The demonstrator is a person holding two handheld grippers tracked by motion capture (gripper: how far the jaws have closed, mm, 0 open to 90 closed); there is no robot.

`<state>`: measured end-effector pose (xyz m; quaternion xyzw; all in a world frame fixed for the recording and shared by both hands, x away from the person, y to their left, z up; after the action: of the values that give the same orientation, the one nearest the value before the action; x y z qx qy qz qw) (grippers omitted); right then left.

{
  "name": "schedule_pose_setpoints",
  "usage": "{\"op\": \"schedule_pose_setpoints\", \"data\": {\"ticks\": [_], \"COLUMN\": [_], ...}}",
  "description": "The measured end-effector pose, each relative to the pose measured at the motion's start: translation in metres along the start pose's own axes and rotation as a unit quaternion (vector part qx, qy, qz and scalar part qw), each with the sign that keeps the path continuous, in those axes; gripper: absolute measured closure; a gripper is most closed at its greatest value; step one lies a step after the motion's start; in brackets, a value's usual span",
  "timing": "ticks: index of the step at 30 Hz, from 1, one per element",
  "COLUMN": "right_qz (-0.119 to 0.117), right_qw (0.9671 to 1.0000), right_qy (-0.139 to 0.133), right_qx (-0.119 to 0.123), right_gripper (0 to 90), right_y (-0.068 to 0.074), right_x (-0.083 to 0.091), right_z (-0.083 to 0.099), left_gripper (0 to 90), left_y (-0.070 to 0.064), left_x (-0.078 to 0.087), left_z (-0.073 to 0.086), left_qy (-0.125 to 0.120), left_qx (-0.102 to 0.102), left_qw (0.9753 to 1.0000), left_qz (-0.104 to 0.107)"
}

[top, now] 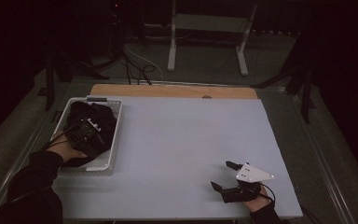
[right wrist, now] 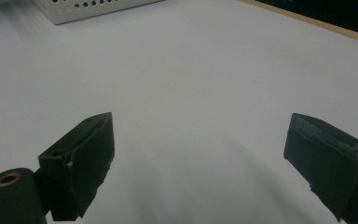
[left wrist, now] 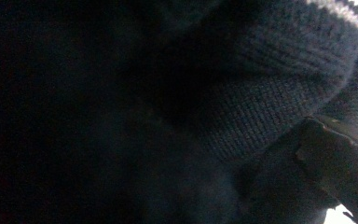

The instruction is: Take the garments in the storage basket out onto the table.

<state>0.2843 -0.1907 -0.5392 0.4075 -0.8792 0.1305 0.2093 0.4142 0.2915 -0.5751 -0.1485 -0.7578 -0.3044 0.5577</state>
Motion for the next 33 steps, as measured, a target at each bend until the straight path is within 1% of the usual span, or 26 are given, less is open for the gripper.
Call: {"op": "schedule_pose_setpoints", "data": {"ticks": [1,2,3,4,5,6,7,8,9,11,12,13,15,17,18,19,20,21,22,24,25,26,28,29,30,33], "right_qz": [0.000,0.000,0.000,0.000,0.000,0.001,0.001,0.002,0.002,0.002,0.002,0.002,0.003,0.004,0.005,0.007,0.007,0.007,0.008,0.008,0.009,0.009,0.009,0.011,0.012,0.014], "right_qw": [1.0000,1.0000,1.0000,1.0000,1.0000,1.0000,1.0000,1.0000,1.0000,1.0000,1.0000,1.0000,1.0000,1.0000,1.0000,1.0000,1.0000,1.0000,1.0000,0.9999,0.9999,0.9999,0.9999,0.9999,0.9999,0.9999], "right_qy": [0.000,0.000,-0.001,-0.001,-0.002,-0.001,-0.001,-0.003,-0.003,-0.003,-0.002,-0.002,0.000,-0.001,-0.001,-0.001,-0.001,-0.002,-0.002,-0.003,-0.002,-0.002,-0.002,-0.003,-0.004,-0.003], "right_qx": [-0.002,-0.002,-0.002,-0.002,-0.003,-0.002,-0.002,-0.001,-0.001,-0.001,-0.002,-0.003,-0.002,-0.003,-0.003,-0.002,-0.004,-0.005,-0.005,-0.005,-0.004,-0.004,-0.005,-0.004,-0.004,-0.004], "right_gripper": [8.9,8.9,8.9,8.9,8.9,8.9,8.9,9.0,9.0,8.9,9.0,9.0,9.0,9.0,9.0,9.0,9.0,9.0,9.0,9.0,9.0,9.0,9.0,9.0,9.0,9.0], "right_y": [0.000,0.000,0.000,0.000,0.000,-0.001,-0.001,-0.001,-0.001,-0.001,-0.001,-0.001,-0.001,-0.001,-0.002,-0.003,-0.003,-0.003,-0.003,-0.003,-0.004,-0.004,-0.004,-0.004,-0.004,-0.005], "right_x": [0.000,0.000,0.001,0.001,0.001,0.001,0.001,0.001,0.001,0.001,0.001,0.001,0.001,0.001,0.001,0.001,0.002,0.002,0.002,0.002,0.002,0.002,0.002,0.002,0.002,0.003], "right_z": [0.000,0.000,0.000,0.000,0.000,0.000,0.000,-0.001,-0.001,-0.001,-0.001,-0.001,-0.001,-0.001,-0.001,0.000,0.000,0.000,0.000,0.000,0.000,0.000,0.000,-0.001,-0.001,-0.001], "left_gripper": [4.3,4.3,25.4,25.4,31.7,44.8,44.8,57.5,57.5,65.0,68.2,69.2,70.5,70.9,71.7,71.9,72.0,72.3,72.3,72.5,72.5,72.7,72.9,73.2,73.3,73.5], "left_y": [0.000,0.003,0.007,0.008,0.010,0.011,0.012,0.012,0.013,0.013,0.014,0.014,0.017,0.017,0.018,0.017,0.018,0.019,0.019,0.020,0.020,0.021,0.020,0.021,0.021,0.023], "left_x": [0.000,0.001,0.002,0.002,0.002,0.002,0.002,0.004,0.006,0.009,0.014,0.016,0.021,0.021,0.027,0.029,0.030,0.033,0.035,0.038,0.040,0.042,0.043,0.048,0.050,0.056], "left_z": [0.000,0.001,0.001,0.001,0.001,0.002,0.002,0.002,0.002,0.002,0.001,0.001,0.001,0.001,0.001,0.001,0.002,0.002,0.003,0.004,0.005,0.005,0.006,0.007,0.007,0.008], "left_qy": [0.003,0.005,0.005,0.003,-0.002,-0.005,-0.010,-0.014,-0.016,-0.018,-0.031,-0.037,-0.053,-0.053,-0.084,-0.092,-0.098,-0.107,-0.114,-0.123,-0.129,-0.135,-0.137,-0.148,-0.153,-0.171], "left_qx": [-0.003,-0.005,-0.008,-0.011,-0.011,-0.007,-0.010,-0.005,0.001,0.002,0.012,0.016,0.035,0.035,0.050,0.050,0.054,0.065,0.065,0.072,0.070,0.076,0.075,0.080,0.076,0.086], "left_qw": [1.0000,0.9997,0.9984,0.9975,0.9967,0.9963,0.9957,0.9957,0.9960,0.9963,0.9972,0.9974,0.9969,0.9969,0.9950,0.9944,0.9935,0.9920,0.9912,0.9896,0.9890,0.9877,0.9876,0.9854,0.9849,0.9810], "left_qz": [-0.005,-0.024,-0.055,-0.070,-0.081,-0.086,-0.092,-0.092,-0.088,-0.083,-0.067,-0.059,-0.047,-0.047,-0.023,-0.015,-0.017,-0.021,-0.015,-0.018,-0.019,-0.022,-0.017,-0.024,-0.027,-0.034]}}
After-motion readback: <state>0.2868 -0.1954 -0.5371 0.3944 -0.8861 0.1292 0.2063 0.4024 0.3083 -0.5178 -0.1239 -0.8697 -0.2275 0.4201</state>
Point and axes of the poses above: each handheld gripper's, and its own axes: x roughly backward along the jaws, z roughly out of its underside, y roughly to its left, the point moved 9 cm from there along -x, roughly forward along the jaws, and after that the axes turned 3 degrees about x, right-handed, at the moved point
